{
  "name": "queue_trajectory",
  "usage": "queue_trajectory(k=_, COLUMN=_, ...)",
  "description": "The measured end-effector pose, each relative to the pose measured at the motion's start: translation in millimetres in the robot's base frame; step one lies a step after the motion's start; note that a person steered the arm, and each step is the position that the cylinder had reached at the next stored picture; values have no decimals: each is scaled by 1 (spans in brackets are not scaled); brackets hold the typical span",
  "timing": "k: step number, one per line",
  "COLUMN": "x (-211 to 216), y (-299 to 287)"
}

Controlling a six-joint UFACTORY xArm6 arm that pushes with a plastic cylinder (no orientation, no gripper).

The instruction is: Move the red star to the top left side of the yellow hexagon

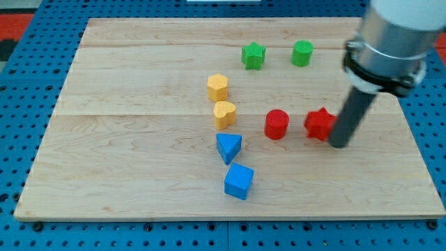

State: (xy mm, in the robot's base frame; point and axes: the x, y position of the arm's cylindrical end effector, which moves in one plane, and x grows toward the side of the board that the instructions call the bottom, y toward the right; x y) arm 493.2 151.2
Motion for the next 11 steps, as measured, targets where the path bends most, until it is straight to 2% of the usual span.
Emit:
queue_trajectory(k=1, x=-33, y=-49)
queue_trajectory(k=2, x=-2, y=-12)
queue_trajectory(k=3, x=-21, y=-8)
queue_trajectory(k=5, x=-94, y=-64)
queue_trajectory(k=6, x=-115, y=-69)
queue_trajectory(k=7, x=-89, y=-42)
queue_trajectory(k=8, x=-96, y=-88)
queue_trajectory(k=9, x=-138, y=-155)
queue_trajectory(k=10, x=-161, y=-193)
queue_trajectory(k=11, x=-165, y=-189)
